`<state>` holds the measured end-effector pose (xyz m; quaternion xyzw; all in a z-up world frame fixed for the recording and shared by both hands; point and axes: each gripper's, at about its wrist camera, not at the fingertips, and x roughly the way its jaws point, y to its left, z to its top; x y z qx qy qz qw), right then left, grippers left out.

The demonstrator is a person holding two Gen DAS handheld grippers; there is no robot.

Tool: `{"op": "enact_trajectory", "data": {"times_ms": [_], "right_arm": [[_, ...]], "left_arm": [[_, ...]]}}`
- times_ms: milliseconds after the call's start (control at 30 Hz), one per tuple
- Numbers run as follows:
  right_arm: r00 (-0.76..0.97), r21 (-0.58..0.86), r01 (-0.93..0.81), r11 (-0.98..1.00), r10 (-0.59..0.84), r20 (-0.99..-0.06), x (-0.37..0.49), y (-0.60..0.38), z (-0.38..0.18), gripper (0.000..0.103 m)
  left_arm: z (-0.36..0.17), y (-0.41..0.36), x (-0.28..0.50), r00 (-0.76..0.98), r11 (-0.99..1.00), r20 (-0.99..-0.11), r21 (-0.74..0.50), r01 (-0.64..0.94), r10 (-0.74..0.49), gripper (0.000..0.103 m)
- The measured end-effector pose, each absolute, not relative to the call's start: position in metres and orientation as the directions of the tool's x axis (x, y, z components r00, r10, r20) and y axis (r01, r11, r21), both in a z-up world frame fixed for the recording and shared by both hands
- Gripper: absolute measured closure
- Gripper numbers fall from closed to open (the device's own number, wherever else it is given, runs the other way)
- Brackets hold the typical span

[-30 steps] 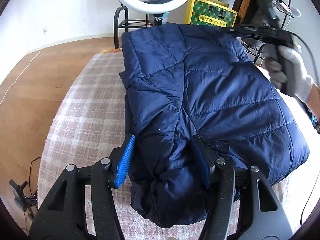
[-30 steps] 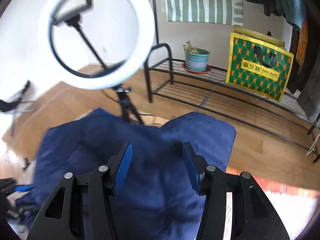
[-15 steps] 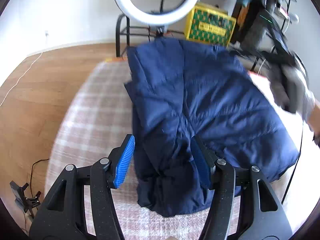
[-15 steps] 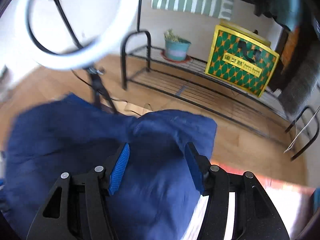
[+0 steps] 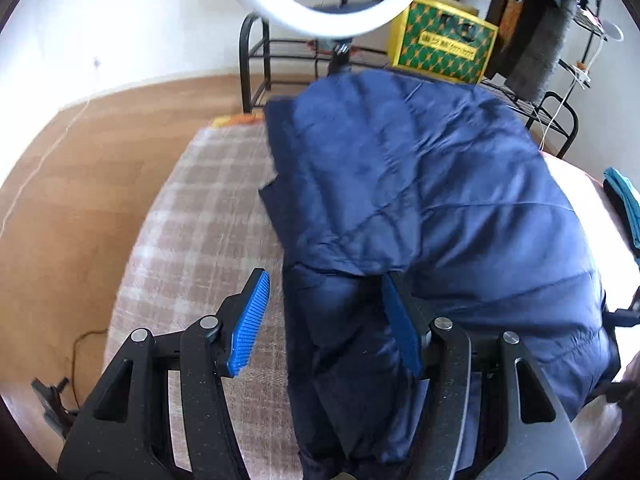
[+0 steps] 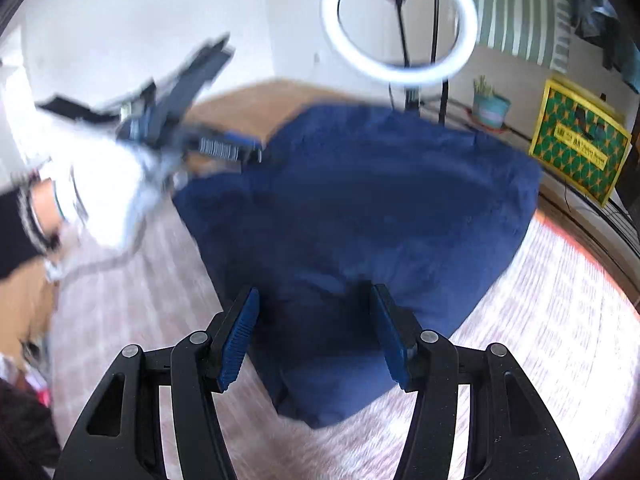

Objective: Fold large clothes

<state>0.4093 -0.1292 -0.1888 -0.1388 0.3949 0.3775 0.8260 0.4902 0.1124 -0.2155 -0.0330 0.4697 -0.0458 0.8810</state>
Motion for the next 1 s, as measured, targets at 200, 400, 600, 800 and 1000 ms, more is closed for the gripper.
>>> {"op": "enact_trajectory", "data": {"times_ms": [200,400,600,800,1000], "right_arm": [[0.411,0.021,-0.725,0.688,0.457,-0.789,0.403,-0.119,-0.215,0.047],[0.391,0.067,-0.728,0.683,0.492,-0.778,0.404,-0.130,-0.197,0.047],[0.444,0.119,-0.680,0.724,0.535,-0.719,0.413,-0.162,-0.166,0.047],[0.510,0.148,-0.614,0.776,0.532,-0.676,0.434,-0.188,-0.147,0.032],[0.526,0.208,-0.533,0.820,0.514,-0.677,0.458,-0.209,-0.152,0.019]], "left_arm": [[-0.231,0.118,0.487,0.566,0.997,-0.821,-0.079,0.022,-0.078,0.039],[-0.219,0.107,0.479,0.605,0.999,-0.796,0.025,0.040,-0.005,0.040],[-0.201,0.094,0.463,0.654,0.992,-0.756,0.093,0.081,0.017,0.040],[-0.190,0.083,0.458,0.681,0.981,-0.731,0.159,0.109,0.043,0.040],[-0.172,0.125,0.476,0.638,0.989,-0.756,-0.116,0.090,-0.147,0.039]]}}
